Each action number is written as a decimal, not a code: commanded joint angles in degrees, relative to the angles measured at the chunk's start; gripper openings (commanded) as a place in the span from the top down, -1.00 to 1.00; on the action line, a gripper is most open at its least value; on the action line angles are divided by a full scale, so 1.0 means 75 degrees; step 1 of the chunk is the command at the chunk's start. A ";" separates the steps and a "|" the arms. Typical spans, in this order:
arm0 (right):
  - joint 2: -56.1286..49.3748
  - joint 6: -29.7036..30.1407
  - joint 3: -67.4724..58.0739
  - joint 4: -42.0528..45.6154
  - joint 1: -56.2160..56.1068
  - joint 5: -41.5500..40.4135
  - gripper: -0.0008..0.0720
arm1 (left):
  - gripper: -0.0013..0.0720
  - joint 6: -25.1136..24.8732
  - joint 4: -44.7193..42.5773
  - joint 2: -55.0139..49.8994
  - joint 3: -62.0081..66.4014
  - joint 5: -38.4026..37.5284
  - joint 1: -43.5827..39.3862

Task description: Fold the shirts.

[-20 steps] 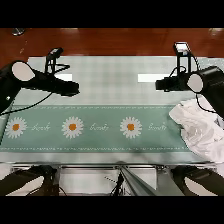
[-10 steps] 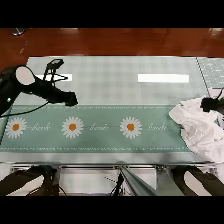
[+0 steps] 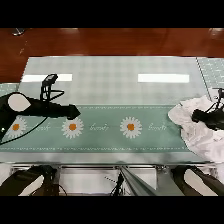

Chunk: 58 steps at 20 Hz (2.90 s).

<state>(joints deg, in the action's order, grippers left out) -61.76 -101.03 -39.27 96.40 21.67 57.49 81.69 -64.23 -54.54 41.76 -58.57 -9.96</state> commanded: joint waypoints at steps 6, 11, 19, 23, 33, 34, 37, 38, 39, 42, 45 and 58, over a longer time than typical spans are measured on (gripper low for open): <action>0.0117 0.1486 -0.1017 -0.1428 0.0055 0.0073 0.92 | -0.96 0.0003 0.0111 0.0038 0.0428 0.0163 0.0431; 0.1778 0.2034 -0.3896 -0.3923 -0.0239 -0.0242 0.92 | -0.96 -0.0015 0.0673 0.0163 0.2116 -0.0874 0.1043; 0.2238 0.2602 -0.6886 -0.4564 -0.2952 -0.0417 0.92 | -0.96 -0.0592 0.1314 0.1276 0.0525 -0.0976 -0.0242; 0.1918 0.2602 -0.6977 -0.4596 -0.4377 0.0699 0.92 | -0.96 -0.0338 0.1311 0.1265 -0.0256 -0.0391 -0.0259; 0.0152 0.1673 -0.1961 -0.4403 -0.7053 -0.0169 0.92 | -0.96 -0.0306 0.1314 0.1154 -0.0431 0.0009 -0.0242; -0.0137 0.1521 -0.1746 -0.4610 -0.7053 -0.0341 0.91 | -0.96 -0.0312 0.1311 0.1151 -0.0431 0.0020 -0.0277; -0.1055 0.1807 -0.1661 -0.6097 -0.7102 -0.0638 0.72 | -0.96 -0.0172 0.1547 0.1040 -0.0431 0.0248 -0.0294; -0.1139 0.1816 -0.1679 -0.6158 -0.7006 -0.0539 -0.18 | -0.96 -0.0169 0.1644 0.0982 -0.0428 0.0262 -0.0294; -0.1090 0.1891 -0.1746 -0.6038 -0.6790 -0.0239 -0.75 | -0.96 -0.0172 0.1644 0.0950 -0.0425 0.0181 -0.0291; -0.0259 0.1961 -0.2250 -0.4788 -0.5356 0.1201 -0.74 | -0.96 -0.0169 0.1623 0.0860 -0.0425 -0.0443 0.0099; 0.1195 0.1789 -0.2264 -0.2935 -0.3080 0.1929 -0.73 | -0.96 -0.0023 0.1658 0.0629 -0.0425 -0.0670 0.0691; 0.3628 0.2209 0.2856 -0.5190 -0.0734 0.2078 -0.71 | -0.79 -0.1868 0.4849 -0.4243 0.1539 -0.0842 -0.1376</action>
<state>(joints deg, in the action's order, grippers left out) -35.64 -84.23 -21.85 59.42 18.52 71.16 69.19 -30.04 -80.31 48.05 -61.71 -16.84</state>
